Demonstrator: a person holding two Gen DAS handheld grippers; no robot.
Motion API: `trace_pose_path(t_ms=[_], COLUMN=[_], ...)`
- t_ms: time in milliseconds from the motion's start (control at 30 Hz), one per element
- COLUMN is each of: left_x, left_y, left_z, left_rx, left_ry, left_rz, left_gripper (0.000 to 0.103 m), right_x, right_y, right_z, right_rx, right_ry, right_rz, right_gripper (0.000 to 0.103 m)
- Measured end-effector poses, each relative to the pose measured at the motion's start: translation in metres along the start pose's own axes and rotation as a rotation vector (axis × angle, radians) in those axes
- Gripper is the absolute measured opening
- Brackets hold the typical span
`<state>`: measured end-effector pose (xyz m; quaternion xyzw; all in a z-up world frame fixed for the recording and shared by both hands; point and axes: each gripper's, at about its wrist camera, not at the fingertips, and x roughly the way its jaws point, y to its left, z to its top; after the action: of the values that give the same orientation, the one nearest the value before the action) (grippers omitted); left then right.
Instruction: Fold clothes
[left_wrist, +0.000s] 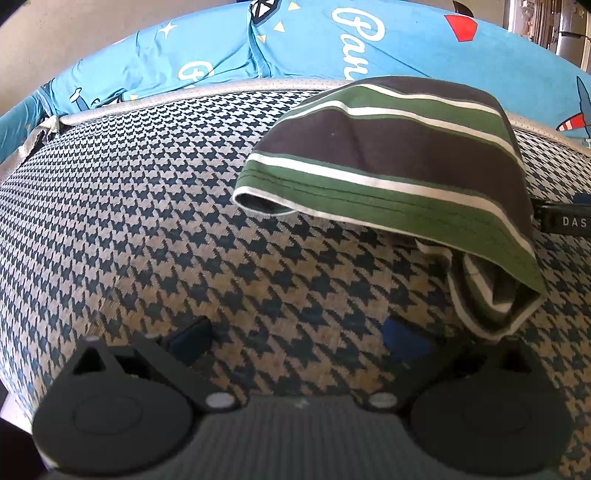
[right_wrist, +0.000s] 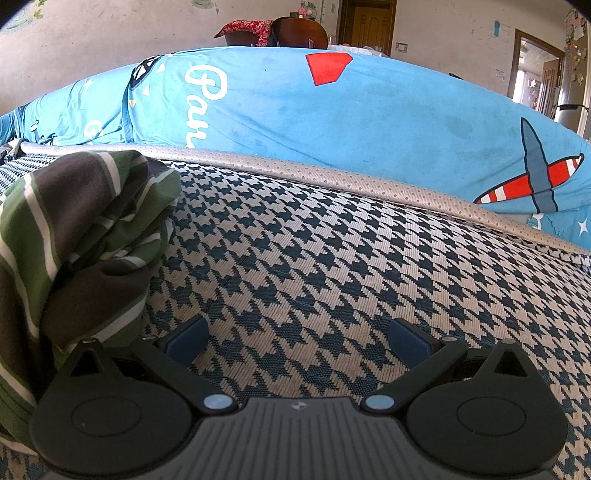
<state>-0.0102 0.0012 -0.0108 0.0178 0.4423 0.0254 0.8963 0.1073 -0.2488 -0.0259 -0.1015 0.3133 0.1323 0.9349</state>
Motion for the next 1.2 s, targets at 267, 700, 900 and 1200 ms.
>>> trace_pose_path(t_ms=[267,700,900,1200], left_x=[0.002,0.001,-0.002,-0.018], left_y=[0.003,0.006,0.006,0.003], left_z=[0.000,-0.008,-0.013,-0.030], left_rx=[-0.005,0.003,0.017,-0.004], left_ry=[0.004,-0.016,-0.024,-0.020], left_rz=[-0.002,-0.024,-0.030,-0.014], left_gripper=[0.103,0.103,0.103,0.103], right_x=[-0.015,-0.053,-0.082,-0.110], right_y=[0.004,0.019,0.035,0.051], right_z=[-0.005,-0.017,-0.034,-0.052], right_rx=[0.052,0.141,0.185,0.205], right_ry=[0.046,0.242,0.277,0.272], right_rz=[-0.045,-0.106,-0.139,-0.137], right_gripper=[0.103,0.103,0.103,0.103])
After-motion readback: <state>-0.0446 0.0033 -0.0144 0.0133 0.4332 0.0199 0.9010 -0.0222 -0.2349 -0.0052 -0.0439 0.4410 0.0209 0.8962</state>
